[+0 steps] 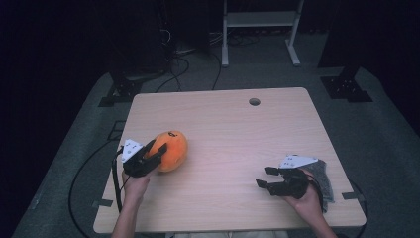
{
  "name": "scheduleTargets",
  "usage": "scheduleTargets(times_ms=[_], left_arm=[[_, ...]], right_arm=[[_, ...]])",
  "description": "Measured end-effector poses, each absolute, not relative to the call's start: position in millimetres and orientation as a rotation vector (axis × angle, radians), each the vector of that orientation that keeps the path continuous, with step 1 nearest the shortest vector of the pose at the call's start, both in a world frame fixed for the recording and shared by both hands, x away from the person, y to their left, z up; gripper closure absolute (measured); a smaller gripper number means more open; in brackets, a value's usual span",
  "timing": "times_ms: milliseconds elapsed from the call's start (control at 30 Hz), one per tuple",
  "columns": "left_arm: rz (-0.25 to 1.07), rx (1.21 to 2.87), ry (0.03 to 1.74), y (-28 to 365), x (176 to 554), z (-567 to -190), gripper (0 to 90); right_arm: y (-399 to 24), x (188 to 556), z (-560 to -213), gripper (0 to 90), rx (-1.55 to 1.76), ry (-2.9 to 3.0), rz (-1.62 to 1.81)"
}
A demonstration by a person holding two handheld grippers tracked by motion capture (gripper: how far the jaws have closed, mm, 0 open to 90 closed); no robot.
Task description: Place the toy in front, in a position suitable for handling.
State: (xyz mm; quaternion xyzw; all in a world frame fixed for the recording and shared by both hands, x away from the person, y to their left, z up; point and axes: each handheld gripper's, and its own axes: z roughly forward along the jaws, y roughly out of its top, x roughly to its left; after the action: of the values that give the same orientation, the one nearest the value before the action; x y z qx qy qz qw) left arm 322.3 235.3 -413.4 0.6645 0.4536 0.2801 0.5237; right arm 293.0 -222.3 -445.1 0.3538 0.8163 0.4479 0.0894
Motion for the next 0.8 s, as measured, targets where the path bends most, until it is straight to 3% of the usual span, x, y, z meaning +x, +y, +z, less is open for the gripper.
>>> scheduleTargets(times_ms=[300, 800], left_arm=[[0.6, 1.562, 0.956, 209, 312, -394, 52.9], [0.44, 1.619, 0.806, 151, 301, -396, 52.7]], right_arm=[[-232, 295, -442, 35.5, 1.085, 2.386, 1.355], [-243, 294, -438, 35.5, 1.102, 2.349, 1.364]])
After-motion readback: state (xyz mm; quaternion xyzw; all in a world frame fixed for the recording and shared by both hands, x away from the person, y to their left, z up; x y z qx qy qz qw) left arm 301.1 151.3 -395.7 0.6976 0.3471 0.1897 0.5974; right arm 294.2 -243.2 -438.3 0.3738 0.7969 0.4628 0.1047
